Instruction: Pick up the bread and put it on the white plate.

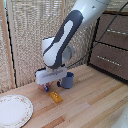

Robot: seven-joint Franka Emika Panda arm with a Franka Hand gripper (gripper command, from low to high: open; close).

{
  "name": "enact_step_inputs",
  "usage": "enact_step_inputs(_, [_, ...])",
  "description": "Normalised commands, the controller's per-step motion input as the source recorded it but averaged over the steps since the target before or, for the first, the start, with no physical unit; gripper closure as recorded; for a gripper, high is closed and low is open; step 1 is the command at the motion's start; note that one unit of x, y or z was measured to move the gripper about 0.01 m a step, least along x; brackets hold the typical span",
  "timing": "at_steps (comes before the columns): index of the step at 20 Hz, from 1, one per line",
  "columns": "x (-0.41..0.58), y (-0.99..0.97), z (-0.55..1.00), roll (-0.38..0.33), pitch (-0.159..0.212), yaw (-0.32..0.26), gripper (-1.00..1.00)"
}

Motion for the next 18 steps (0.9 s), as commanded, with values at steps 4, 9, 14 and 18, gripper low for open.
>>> enact_step_inputs(4, [-0.001, -0.05, -0.28, 0.000, 0.000, -0.001, -1.00])
enact_step_inputs(9, [0.000, 0.00, -0.25, 0.000, 0.000, 0.000, -1.00])
enact_step_inputs(14, [0.000, 0.00, -0.11, 0.000, 0.014, 0.000, 1.00])
enact_step_inputs(18, [0.000, 0.00, 0.00, 0.000, 0.015, 0.000, 1.00])
